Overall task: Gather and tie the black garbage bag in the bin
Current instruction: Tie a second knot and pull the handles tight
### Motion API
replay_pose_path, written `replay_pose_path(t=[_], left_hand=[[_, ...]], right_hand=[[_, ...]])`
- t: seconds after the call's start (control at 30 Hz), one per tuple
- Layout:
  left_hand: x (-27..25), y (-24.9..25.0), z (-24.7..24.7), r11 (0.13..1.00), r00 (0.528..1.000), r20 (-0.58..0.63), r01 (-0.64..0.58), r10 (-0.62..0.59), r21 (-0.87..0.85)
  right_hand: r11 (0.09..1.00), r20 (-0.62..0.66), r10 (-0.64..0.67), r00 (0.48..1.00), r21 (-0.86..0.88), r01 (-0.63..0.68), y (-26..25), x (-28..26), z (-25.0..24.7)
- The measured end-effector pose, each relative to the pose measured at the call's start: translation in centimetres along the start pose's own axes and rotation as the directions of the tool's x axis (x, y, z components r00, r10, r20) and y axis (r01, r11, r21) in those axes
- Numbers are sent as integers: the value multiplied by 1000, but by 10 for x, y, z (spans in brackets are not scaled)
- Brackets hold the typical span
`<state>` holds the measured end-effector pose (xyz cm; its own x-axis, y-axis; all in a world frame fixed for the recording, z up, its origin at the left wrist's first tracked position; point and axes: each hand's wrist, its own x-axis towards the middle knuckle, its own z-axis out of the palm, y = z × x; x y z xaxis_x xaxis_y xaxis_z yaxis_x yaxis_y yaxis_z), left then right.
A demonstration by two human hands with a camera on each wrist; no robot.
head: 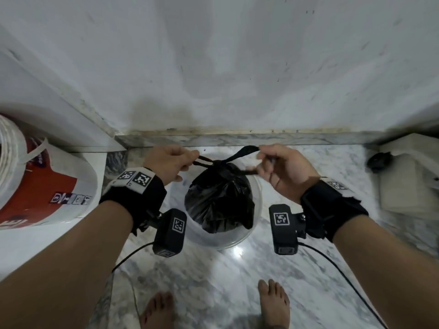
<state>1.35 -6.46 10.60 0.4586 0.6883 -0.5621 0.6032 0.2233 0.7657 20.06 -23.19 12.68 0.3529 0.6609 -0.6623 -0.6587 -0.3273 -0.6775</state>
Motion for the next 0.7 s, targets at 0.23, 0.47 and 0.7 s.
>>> replay_pose_path(t=[0.23, 0.47, 0.7], left_hand=[[-1, 7, 0, 989, 995, 43, -94, 90, 115], [-2, -16, -3, 955, 1000, 5, -3, 1, 296], [-4, -1, -9, 981, 989, 80, 134, -124, -143]], right_hand=[[881, -53, 43, 998, -469, -63, -27, -2, 2], [901, -442, 43, 896, -370, -226, -6, -4, -26], [947, -354, -15, 935, -304, -100, -2, -2, -35]])
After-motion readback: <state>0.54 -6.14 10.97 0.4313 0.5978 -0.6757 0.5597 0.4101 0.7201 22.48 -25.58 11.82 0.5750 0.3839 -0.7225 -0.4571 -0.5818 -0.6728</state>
